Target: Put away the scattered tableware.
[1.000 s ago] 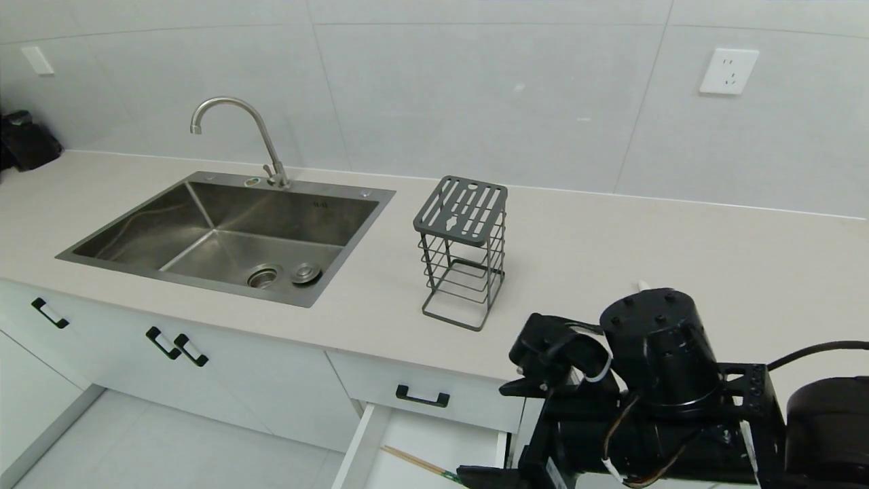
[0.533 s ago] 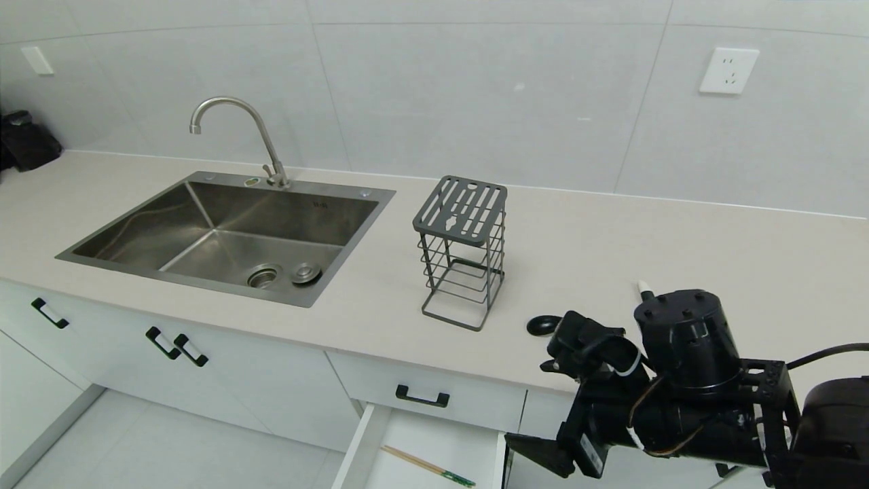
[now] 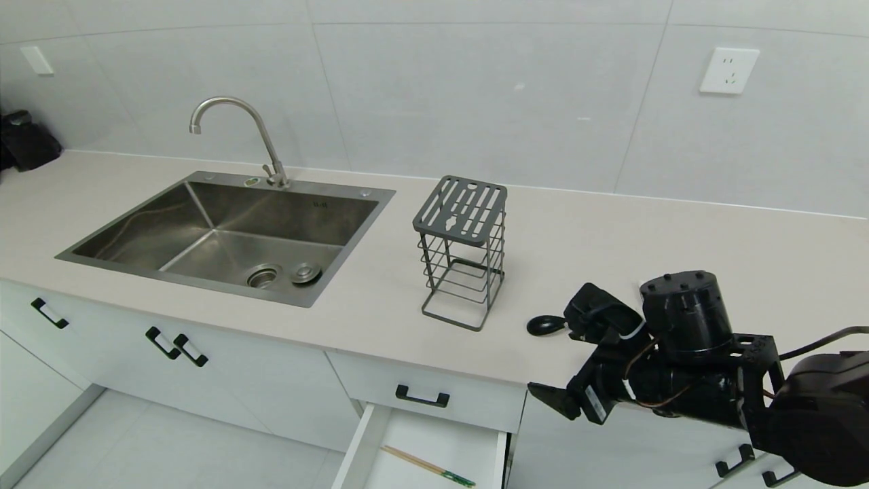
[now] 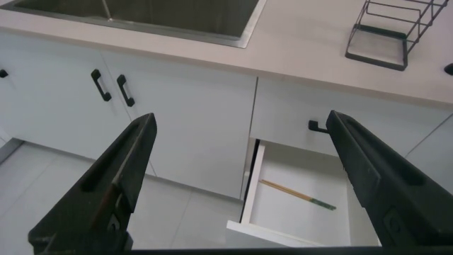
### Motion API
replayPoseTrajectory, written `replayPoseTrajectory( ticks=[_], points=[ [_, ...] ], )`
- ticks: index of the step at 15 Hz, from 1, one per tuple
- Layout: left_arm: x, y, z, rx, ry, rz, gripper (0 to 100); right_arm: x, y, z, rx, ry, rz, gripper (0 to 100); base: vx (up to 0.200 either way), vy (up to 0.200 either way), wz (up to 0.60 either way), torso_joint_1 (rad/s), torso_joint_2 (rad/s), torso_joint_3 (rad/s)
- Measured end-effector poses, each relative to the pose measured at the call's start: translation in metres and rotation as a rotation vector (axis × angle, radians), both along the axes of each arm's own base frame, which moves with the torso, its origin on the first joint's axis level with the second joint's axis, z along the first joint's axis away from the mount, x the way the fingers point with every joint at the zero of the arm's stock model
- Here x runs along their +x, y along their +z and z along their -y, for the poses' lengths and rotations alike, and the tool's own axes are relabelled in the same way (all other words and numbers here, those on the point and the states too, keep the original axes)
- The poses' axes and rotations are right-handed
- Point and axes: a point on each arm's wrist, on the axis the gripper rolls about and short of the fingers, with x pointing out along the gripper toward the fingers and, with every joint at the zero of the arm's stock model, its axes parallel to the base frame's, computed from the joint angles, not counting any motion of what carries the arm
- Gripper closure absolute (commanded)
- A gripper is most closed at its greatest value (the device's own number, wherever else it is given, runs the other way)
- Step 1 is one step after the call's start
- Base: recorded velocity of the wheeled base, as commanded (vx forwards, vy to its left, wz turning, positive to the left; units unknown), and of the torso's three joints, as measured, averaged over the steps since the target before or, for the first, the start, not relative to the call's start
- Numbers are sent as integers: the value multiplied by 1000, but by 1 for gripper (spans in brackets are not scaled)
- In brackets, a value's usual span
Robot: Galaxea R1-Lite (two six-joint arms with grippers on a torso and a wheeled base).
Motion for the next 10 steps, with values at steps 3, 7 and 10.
replayPoseTrajectory(
  ticks=[3,7,10],
  points=[
    [0,0,0,0,0,0,0,13,-1,5,7,-30,7,0,0,0,0,0,0,0],
    [0,0,0,0,0,0,0,26,-4,10,4,-48,21,0,0,0,0,0,0,0],
    [0,0,0,0,0,0,0,30,-7,18,-15,-51,24,0,0,0,0,0,0,0]
  ],
)
